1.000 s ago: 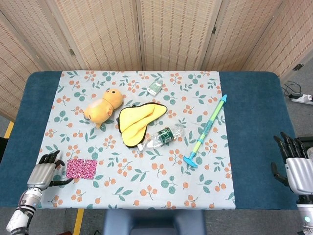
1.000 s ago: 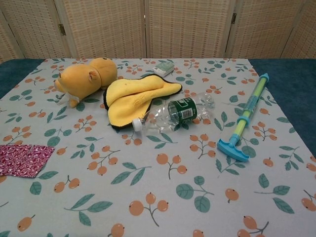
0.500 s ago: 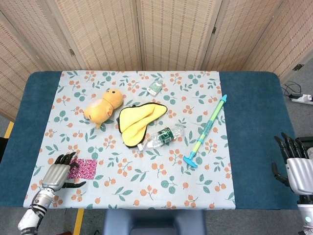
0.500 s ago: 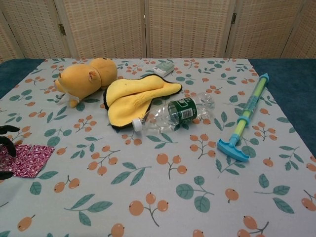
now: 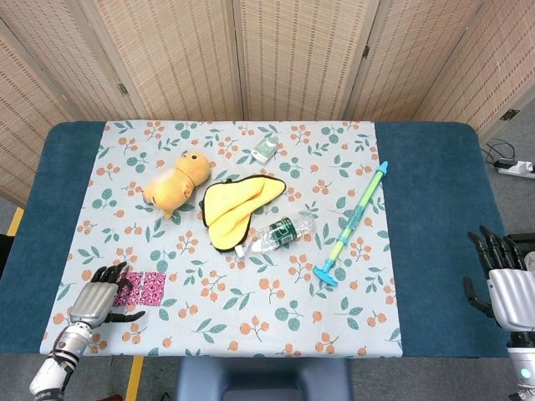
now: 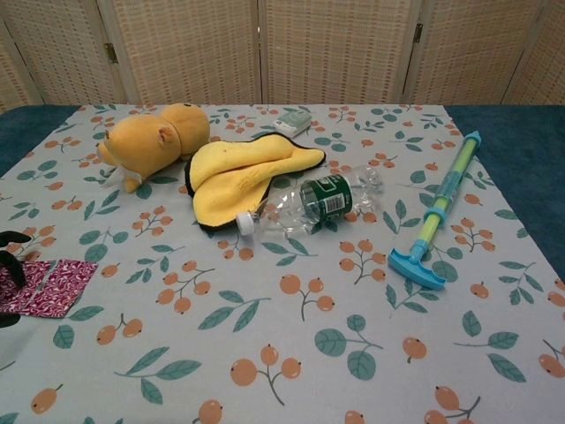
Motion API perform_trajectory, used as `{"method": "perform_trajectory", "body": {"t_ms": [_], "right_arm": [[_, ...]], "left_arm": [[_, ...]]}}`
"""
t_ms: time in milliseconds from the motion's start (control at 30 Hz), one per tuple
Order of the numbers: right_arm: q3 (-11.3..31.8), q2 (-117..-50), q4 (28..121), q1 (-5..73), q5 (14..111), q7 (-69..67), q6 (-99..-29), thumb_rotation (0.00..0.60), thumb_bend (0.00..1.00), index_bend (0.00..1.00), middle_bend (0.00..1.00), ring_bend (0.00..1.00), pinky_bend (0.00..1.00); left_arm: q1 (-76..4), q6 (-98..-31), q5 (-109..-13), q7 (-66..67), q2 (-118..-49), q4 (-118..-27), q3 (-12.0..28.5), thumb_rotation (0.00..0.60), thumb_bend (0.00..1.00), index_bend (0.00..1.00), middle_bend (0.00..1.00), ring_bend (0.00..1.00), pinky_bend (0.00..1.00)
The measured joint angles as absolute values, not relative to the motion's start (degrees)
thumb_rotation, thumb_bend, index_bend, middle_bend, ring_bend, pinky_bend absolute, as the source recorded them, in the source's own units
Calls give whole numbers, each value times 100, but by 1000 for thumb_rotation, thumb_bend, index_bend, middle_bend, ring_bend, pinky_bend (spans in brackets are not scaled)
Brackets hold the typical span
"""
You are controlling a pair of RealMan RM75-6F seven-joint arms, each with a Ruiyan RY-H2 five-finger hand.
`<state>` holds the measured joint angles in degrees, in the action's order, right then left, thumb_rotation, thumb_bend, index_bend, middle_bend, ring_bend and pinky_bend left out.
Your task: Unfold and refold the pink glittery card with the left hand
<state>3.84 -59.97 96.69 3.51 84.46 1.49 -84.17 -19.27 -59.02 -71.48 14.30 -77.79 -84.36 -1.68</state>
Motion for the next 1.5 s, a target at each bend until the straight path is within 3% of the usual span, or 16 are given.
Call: {"method": "perform_trajectory", "body": {"t_ms": [1500], "right_arm": [[390, -5990, 9644, 352, 8446, 104, -8411, 600, 520, 0, 0, 0, 0]], "left_arm": [[-1726, -6044, -6982, 1459, -7664, -8464, -183, 223, 135, 336, 0, 0, 0]]}}
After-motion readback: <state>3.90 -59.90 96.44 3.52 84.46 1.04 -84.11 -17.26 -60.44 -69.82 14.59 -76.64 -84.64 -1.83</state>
